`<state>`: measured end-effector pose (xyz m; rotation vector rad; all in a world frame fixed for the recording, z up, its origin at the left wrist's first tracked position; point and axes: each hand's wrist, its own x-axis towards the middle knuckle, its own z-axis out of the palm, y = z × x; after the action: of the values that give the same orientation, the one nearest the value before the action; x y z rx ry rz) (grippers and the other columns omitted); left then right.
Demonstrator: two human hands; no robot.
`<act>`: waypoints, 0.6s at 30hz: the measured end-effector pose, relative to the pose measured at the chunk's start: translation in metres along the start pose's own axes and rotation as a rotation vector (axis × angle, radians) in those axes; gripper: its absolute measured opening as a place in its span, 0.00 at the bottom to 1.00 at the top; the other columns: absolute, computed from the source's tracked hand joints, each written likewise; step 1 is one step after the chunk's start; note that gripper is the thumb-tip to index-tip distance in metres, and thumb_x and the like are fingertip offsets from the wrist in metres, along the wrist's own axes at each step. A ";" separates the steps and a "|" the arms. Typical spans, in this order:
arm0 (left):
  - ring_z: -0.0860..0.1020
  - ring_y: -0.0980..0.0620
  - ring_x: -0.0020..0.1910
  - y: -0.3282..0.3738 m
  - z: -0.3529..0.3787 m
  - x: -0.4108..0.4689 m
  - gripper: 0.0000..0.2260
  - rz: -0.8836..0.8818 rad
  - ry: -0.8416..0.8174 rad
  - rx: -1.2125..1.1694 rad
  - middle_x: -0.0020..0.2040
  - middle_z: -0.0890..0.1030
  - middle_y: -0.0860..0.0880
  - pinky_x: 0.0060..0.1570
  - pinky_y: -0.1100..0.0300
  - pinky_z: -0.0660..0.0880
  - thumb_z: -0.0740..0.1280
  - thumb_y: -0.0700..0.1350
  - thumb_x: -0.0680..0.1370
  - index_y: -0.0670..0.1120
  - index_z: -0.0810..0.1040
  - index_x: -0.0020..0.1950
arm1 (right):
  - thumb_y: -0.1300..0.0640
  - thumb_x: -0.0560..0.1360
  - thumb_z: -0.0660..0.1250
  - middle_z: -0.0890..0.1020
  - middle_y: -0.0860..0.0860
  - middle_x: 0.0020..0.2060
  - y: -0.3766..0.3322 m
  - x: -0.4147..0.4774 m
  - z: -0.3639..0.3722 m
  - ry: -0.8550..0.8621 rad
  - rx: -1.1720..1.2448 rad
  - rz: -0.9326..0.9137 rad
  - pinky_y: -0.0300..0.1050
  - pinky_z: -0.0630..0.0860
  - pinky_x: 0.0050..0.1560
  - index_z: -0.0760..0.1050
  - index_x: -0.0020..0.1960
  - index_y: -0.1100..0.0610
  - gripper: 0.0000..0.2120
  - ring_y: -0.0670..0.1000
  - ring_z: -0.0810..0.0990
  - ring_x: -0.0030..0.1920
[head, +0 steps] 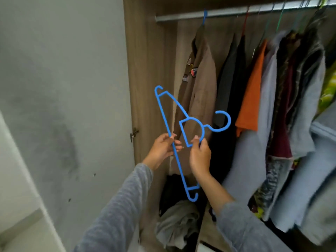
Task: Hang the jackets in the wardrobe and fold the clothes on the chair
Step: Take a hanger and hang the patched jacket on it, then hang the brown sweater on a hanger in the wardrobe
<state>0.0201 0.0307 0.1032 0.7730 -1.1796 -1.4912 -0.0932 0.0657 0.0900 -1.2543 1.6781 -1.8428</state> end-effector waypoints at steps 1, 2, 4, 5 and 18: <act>0.82 0.53 0.30 0.001 -0.004 -0.013 0.06 -0.008 0.034 -0.027 0.35 0.81 0.47 0.36 0.61 0.79 0.57 0.43 0.82 0.42 0.71 0.52 | 0.51 0.81 0.55 0.81 0.58 0.45 -0.003 -0.013 -0.003 -0.007 -0.031 -0.012 0.51 0.72 0.50 0.75 0.45 0.58 0.15 0.60 0.78 0.49; 0.82 0.52 0.30 0.003 -0.010 -0.028 0.07 -0.002 0.071 -0.054 0.35 0.81 0.47 0.35 0.61 0.79 0.57 0.45 0.82 0.43 0.71 0.51 | 0.51 0.81 0.54 0.82 0.57 0.43 -0.005 -0.027 -0.004 -0.025 -0.049 -0.028 0.52 0.72 0.49 0.75 0.44 0.58 0.16 0.60 0.79 0.48; 0.82 0.52 0.30 0.012 -0.023 -0.056 0.09 0.034 0.153 -0.106 0.35 0.80 0.46 0.34 0.61 0.79 0.57 0.48 0.82 0.44 0.70 0.50 | 0.51 0.81 0.54 0.80 0.53 0.37 -0.005 -0.051 -0.005 -0.072 -0.090 -0.067 0.51 0.72 0.47 0.75 0.40 0.57 0.17 0.60 0.79 0.45; 0.82 0.52 0.29 0.016 -0.031 -0.070 0.10 0.057 0.200 -0.120 0.35 0.80 0.46 0.33 0.62 0.79 0.56 0.50 0.82 0.44 0.69 0.51 | 0.51 0.82 0.53 0.78 0.51 0.34 -0.005 -0.065 -0.006 -0.101 -0.112 -0.078 0.51 0.71 0.45 0.73 0.39 0.55 0.18 0.60 0.79 0.43; 0.79 0.54 0.26 0.065 -0.115 -0.251 0.17 0.254 0.543 -0.036 0.38 0.76 0.45 0.35 0.59 0.79 0.53 0.56 0.81 0.43 0.66 0.60 | 0.45 0.80 0.51 0.72 0.46 0.25 -0.044 -0.241 0.019 -0.131 -0.064 -0.126 0.46 0.68 0.38 0.68 0.31 0.49 0.21 0.53 0.74 0.34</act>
<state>0.2101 0.2406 0.1013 0.8950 -0.7992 -1.0016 0.0663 0.2451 0.0401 -1.5041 1.6335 -1.7466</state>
